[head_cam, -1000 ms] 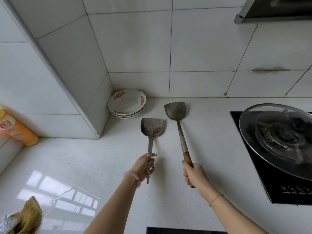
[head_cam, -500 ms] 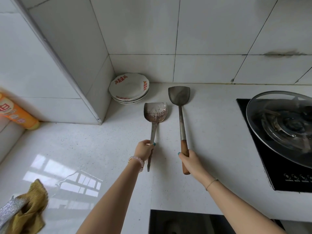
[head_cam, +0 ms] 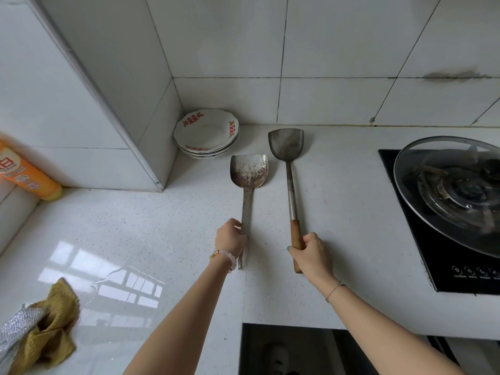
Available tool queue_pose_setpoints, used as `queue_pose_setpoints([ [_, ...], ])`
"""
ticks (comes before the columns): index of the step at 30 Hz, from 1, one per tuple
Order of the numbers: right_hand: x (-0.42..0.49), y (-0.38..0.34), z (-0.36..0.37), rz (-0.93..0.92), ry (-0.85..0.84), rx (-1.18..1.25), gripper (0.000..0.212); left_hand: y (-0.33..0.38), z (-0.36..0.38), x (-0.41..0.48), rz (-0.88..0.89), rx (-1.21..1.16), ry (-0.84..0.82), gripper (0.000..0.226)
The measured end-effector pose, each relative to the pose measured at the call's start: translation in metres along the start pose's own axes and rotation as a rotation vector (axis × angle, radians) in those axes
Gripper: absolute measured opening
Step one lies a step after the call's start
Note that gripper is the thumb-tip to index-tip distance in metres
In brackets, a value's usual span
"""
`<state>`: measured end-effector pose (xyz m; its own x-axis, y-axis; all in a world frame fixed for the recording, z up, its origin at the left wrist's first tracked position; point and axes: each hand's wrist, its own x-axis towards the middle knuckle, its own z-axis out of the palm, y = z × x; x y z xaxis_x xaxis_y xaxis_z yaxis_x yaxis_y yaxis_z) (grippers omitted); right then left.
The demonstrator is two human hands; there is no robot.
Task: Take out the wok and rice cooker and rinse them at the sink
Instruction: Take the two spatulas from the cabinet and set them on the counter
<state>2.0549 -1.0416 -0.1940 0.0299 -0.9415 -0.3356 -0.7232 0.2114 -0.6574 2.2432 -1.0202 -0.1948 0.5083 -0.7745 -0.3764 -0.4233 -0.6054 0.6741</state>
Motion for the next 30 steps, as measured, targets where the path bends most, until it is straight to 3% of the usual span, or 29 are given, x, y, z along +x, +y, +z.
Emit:
queue_pose_setpoints([
  [10, -0.005, 0.005, -0.002, -0.01, 0.004, -0.01, 0.031, -0.001, -0.003, -0.008, 0.032, 0.018, -0.011, 0.037],
  [14, -0.009, 0.007, -0.011, -0.035, 0.031, -0.018, 0.03, -0.001, -0.001, -0.017, 0.075, 0.125, -0.001, 0.036],
  [21, -0.02, 0.007, -0.047, -0.267, 0.152, -0.12, 0.033, 0.025, -0.01, -0.051, 0.299, 0.447, 0.083, 0.03],
  [30, -0.054, 0.035, -0.134, -0.538, 0.462, -0.259, 0.029, 0.073, -0.014, -0.126, 0.698, 0.696, 0.377, 0.029],
])
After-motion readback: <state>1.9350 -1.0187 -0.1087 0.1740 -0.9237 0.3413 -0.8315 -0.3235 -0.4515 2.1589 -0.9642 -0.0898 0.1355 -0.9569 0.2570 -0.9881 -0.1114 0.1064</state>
